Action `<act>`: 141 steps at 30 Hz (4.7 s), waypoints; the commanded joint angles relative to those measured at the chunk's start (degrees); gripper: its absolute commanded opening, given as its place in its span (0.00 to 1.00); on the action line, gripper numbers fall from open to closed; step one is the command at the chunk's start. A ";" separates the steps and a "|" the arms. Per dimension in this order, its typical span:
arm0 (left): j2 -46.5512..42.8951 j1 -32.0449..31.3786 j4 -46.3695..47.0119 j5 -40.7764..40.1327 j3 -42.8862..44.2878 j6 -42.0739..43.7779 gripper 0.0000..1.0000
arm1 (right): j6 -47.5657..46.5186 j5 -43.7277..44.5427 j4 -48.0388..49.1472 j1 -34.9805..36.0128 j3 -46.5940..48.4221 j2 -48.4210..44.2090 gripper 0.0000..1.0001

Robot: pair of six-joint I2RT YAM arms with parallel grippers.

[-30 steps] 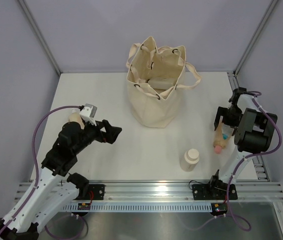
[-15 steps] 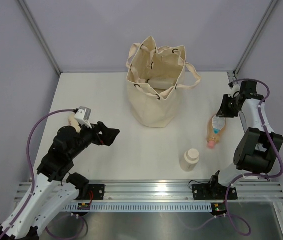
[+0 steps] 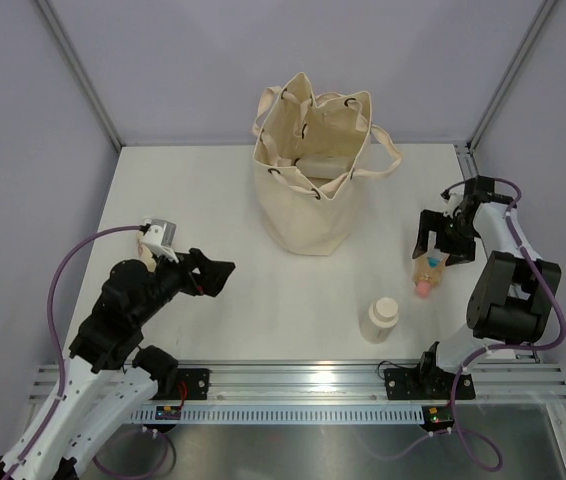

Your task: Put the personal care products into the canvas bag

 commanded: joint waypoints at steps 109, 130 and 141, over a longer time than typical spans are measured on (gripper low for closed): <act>2.89 0.12 -2.37 -2.18 -0.35 -2.28 0.99 | -4.18 -5.21 -3.87 37.76 85.20 23.37 0.00; 7.54 0.21 -7.81 -14.03 1.92 -5.35 0.99 | -9.19 5.54 3.18 39.61 67.16 20.49 0.99; 22.22 14.08 -11.86 -15.79 9.14 -5.97 0.99 | -8.41 -12.38 4.48 32.42 60.16 0.40 0.99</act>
